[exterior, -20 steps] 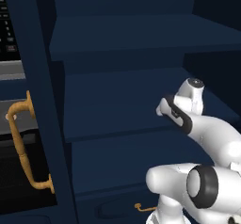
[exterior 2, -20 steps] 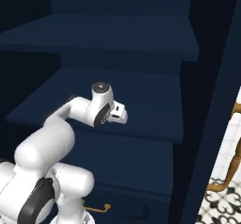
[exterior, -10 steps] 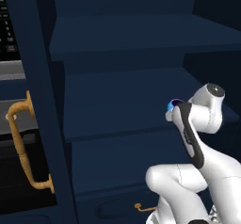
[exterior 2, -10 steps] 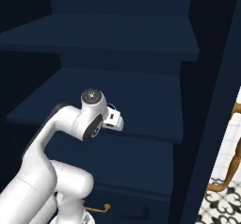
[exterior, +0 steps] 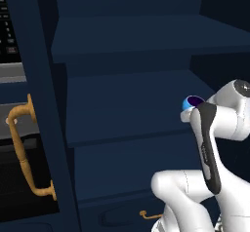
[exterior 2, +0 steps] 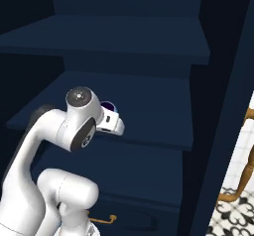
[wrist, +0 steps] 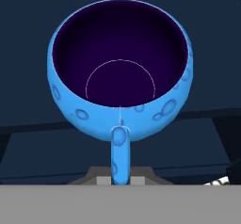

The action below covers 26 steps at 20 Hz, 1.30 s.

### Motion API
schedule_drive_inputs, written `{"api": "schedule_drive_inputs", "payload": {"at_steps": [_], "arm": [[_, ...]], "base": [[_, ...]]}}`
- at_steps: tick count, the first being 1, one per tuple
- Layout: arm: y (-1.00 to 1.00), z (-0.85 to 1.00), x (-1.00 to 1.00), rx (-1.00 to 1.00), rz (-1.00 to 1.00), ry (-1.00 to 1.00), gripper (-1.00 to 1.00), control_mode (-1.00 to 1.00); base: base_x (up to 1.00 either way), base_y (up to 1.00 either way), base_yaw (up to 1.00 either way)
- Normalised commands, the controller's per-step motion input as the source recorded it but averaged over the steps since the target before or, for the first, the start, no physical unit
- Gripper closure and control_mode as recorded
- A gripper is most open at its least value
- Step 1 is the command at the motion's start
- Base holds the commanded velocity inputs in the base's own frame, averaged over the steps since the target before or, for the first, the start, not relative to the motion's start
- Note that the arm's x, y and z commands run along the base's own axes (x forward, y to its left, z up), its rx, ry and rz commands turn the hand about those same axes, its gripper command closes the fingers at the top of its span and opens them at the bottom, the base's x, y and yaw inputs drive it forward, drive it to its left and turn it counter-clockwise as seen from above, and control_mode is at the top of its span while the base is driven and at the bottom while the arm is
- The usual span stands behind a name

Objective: Pick the kettle from the counter and place it on the tray. Then pick the mug from the cabinet and place it on the tray. Then close the cabinet doors.

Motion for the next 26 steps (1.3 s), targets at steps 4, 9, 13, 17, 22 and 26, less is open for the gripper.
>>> {"api": "schedule_drive_inputs", "payload": {"at_steps": [4,9,13,17,22,26], "arm": [[0.01,0.27,-0.51,0.00,-0.01,0.02,1.00,-1.00],[0.15,-0.17,-0.33,-0.05,0.01,0.06,1.00,1.00],[0.00,0.00,0.00,0.00,0.00,0.00,1.00,1.00],[0.00,0.00,0.00,0.00,0.00,0.00,1.00,1.00],[0.00,0.00,0.00,0.00,0.00,0.00,1.00,1.00],[0.00,0.00,0.00,0.00,0.00,0.00,1.00,1.00]], "base": [[0.00,0.00,0.00],[-0.13,0.07,0.00],[-0.93,0.19,-0.10],[-0.99,0.23,-0.21],[-0.95,0.59,-0.27],[-0.87,0.69,-0.32]]}}
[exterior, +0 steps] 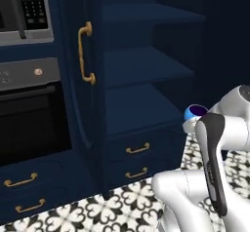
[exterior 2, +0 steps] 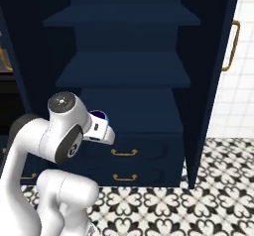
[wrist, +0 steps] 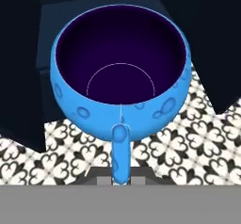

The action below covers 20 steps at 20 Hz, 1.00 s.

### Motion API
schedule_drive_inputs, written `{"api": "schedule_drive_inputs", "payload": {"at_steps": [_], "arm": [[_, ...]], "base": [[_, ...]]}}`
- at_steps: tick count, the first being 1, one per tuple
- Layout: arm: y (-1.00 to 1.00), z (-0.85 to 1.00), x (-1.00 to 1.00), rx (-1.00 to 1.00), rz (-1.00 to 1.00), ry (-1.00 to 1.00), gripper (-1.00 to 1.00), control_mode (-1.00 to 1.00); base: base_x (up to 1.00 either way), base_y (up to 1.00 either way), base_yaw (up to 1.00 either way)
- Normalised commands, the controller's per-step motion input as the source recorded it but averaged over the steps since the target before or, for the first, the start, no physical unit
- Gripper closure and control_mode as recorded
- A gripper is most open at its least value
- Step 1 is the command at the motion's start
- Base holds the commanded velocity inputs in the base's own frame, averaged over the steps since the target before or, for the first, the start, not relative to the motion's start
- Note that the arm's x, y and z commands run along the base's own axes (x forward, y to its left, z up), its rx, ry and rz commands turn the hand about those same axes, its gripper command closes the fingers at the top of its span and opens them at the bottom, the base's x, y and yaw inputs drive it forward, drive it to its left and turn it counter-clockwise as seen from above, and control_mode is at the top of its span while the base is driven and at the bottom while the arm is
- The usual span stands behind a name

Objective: Pick the kettle from the counter and place it on the tray. Then pick the mug from the cabinet and place it on the tray. Then close the cabinet doors.

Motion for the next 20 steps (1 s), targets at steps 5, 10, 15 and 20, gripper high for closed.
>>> {"api": "schedule_drive_inputs", "payload": {"at_steps": [5,10,15,20], "arm": [[0.00,0.00,0.00,0.00,0.00,0.00,1.00,1.00],[0.00,0.00,0.00,0.00,0.00,0.00,1.00,1.00],[0.00,0.00,0.00,0.00,0.00,0.00,1.00,1.00],[0.00,0.00,0.00,0.00,0.00,0.00,1.00,1.00]], "base": [[-0.61,0.73,-0.50],[-0.35,0.43,-0.73],[-0.22,0.23,-0.86],[-0.08,0.17,-0.94]]}}
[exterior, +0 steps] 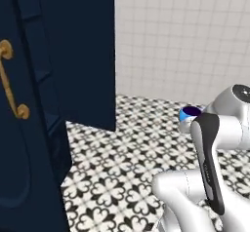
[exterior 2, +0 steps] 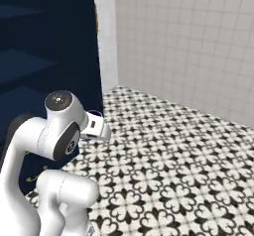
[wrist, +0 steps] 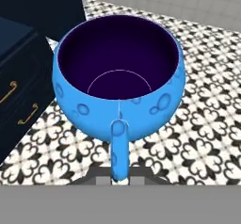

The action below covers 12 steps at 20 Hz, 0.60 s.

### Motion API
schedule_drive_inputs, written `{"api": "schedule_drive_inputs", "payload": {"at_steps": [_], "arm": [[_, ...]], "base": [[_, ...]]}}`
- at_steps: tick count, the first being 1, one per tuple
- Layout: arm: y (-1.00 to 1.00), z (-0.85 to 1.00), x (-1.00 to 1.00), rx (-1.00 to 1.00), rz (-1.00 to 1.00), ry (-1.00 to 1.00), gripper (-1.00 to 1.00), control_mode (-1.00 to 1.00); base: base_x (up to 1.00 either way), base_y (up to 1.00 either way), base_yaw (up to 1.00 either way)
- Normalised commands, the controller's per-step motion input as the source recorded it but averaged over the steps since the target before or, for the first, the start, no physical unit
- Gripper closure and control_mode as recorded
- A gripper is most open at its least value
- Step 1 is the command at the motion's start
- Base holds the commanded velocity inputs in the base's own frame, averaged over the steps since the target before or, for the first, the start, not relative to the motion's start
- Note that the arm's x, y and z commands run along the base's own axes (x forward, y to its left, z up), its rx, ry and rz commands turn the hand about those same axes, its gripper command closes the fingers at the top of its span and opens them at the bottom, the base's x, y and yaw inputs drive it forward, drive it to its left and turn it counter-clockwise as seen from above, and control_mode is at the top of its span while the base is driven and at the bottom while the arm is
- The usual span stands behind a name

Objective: Pick the kettle from the counter and place it on the tray. Then pick the mug from the cabinet and place it on the tray. Then close the cabinet doors.

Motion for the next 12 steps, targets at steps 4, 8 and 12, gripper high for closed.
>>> {"api": "schedule_drive_inputs", "payload": {"at_steps": [4,8,12], "arm": [[0.00,0.00,0.00,0.00,0.00,0.00,1.00,1.00],[0.00,0.00,0.00,0.00,0.00,0.00,1.00,1.00],[0.00,0.00,0.00,0.00,0.00,0.00,1.00,1.00]], "base": [[-0.01,0.02,-0.97],[0.06,0.00,-0.94],[0.21,0.00,-0.91]]}}
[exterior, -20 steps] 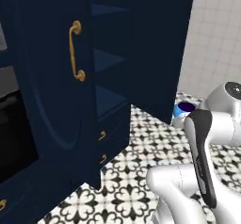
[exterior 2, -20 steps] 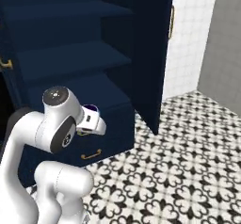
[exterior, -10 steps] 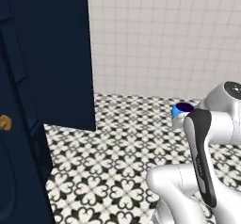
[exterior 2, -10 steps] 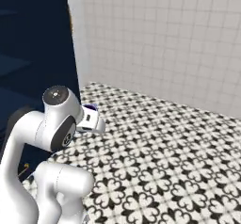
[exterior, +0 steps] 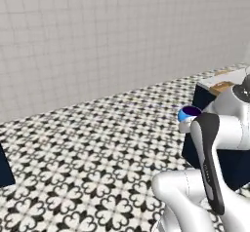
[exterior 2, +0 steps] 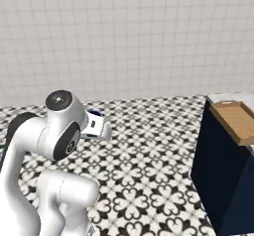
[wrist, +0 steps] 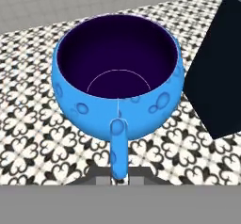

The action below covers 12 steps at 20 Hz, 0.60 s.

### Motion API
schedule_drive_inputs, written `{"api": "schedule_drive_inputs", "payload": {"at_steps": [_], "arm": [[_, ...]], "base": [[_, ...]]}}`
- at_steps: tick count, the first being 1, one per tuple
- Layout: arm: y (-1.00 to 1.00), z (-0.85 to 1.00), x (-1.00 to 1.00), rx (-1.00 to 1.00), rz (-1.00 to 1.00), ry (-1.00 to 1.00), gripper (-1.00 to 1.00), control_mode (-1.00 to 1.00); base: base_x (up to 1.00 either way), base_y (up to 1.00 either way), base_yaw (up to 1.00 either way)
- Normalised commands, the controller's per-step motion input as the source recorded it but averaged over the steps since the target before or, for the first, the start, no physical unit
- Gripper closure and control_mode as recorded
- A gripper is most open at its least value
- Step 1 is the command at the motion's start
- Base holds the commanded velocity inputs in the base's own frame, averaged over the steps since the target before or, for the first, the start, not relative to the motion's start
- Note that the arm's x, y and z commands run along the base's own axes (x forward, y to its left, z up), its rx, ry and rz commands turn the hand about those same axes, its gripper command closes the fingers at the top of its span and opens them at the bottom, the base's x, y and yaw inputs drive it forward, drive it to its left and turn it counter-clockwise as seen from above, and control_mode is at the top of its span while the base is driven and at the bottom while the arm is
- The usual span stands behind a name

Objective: Pick the kettle from the counter and place it on the tray. Then pick the mug from the cabinet and place it on the tray. Then close the cabinet doors.

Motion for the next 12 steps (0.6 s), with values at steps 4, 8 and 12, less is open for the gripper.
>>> {"api": "schedule_drive_inputs", "payload": {"at_steps": [4,8,12], "arm": [[0.00,0.00,0.00,0.00,0.00,0.00,1.00,1.00],[0.00,0.00,0.00,0.00,0.00,0.00,1.00,1.00],[0.00,0.00,0.00,0.00,0.00,0.00,1.00,1.00]], "base": [[0.49,0.08,-0.79],[0.68,0.26,-0.67],[0.80,0.48,-0.58]]}}
